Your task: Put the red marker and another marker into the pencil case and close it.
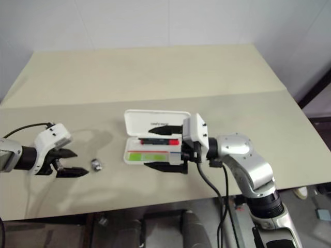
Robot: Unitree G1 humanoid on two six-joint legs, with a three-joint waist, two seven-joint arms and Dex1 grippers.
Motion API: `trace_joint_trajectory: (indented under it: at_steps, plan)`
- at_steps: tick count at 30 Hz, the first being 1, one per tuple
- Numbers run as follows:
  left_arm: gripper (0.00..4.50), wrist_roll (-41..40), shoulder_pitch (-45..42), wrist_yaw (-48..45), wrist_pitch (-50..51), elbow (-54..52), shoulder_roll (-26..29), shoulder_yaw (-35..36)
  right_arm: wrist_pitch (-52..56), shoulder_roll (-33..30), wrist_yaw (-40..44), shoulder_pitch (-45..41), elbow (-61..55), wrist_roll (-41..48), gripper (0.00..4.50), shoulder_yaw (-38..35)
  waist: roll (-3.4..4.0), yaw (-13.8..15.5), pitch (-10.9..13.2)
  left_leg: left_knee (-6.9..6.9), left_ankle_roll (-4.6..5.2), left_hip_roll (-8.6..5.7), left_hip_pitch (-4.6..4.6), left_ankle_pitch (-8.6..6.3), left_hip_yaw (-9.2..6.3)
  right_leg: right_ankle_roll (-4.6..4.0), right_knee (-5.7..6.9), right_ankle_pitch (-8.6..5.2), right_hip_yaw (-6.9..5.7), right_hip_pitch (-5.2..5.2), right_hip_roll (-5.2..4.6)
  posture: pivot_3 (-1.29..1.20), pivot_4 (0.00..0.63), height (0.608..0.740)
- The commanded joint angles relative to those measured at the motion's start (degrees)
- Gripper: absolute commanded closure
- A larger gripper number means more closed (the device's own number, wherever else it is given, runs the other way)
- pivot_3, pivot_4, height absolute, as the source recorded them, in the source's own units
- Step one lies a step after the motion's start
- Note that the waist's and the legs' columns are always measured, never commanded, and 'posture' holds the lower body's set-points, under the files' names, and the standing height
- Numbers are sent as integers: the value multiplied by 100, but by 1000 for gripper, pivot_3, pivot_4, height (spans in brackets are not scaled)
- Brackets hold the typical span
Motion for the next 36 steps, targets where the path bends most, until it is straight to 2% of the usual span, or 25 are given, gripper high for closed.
trace_joint_trajectory:
  at_steps: [1, 4, 7, 10, 15, 21, 23, 28, 36]
  plan:
    - [0, -240, -476, 512, 989, -282, -543, 349, -165, 47, -48, 62, -150, 40, 53, 23, -3, 4, 0, 1, 0, 0, 0, 0, -3, 2, 1, 1, 1, 0, 3, 0, 150, 740]
    - [0, -389, -858, 827, 1652, -412, -1049, 480, -176, 74, -45, 56, -138, 54, 53, 47, -18, 8, -3, 10, 0, 0, -2, 0, -9, 11, 12, 6, 5, 1, 9, 0, 150, 740]
    - [0, -706, -899, 1194, 1795, -374, -1227, 587, -189, 50, -25, 52, -131, 63, 53, 40, -21, -15, -5, 16, 0, 0, 2, 0, -7, 33, 22, 18, 14, 2, 10, 0, 150, 740]
    - [0, -994, -791, 1590, 1795, -362, -1072, 498, -205, 39, -32, 27, -109, 66, 53, 5, -23, -17, -4, 11, 0, 0, 21, 0, 0, 32, 34, 17, 29, 2, 13, 0, 150, 740]
    - [0, -1944, -579, 2363, 1795, -225, -1054, 577, -203, 62, -97, 49, -142, 66, 53, -8, -24, -14, -4, 8, 0, -1, 34, 0, 6, 2, 38, 1, 44, 6, 17, 0, 150, 740]
    - [0, -3201, -549, 3911, 1795, -62, -1112, 515, -201, 1, -139, 128, -207, 92, 53, -52, -29, -11, -5, 6, -1, -2, 53, 0, 19, 3, 37, 1, 59, 16, 16, 0, 150, 740]
    - [0, -3647, -552, 4498, 1795, 57, -970, 319, -186, -12, -162, 135, -240, 99, 53, -61, -29, -10, -5, 6, -2, -3, 56, -1, 20, 3, 37, 1, 61, 19, 15, 0, 150, 740]
    - [0, -4574, -674, 5801, 1795, 329, -1304, 375, -154, -24, -257, 211, -351, 123, 53, -72, -30, -3, -5, 6, -3, -4, 66, -2, 23, 3, 35, 1, 64, 27, 15, 0, 150, 740]
    - [0, -5706, -799, 7070, 1795, 735, -1188, 242, -118, -68, -360, 300, -456, 152, 53, -88, -32, -1, -7, 9, -14, -6, 85, -8, 21, 3, 19, 3, 65, 52, 15, 0, 150, 740]
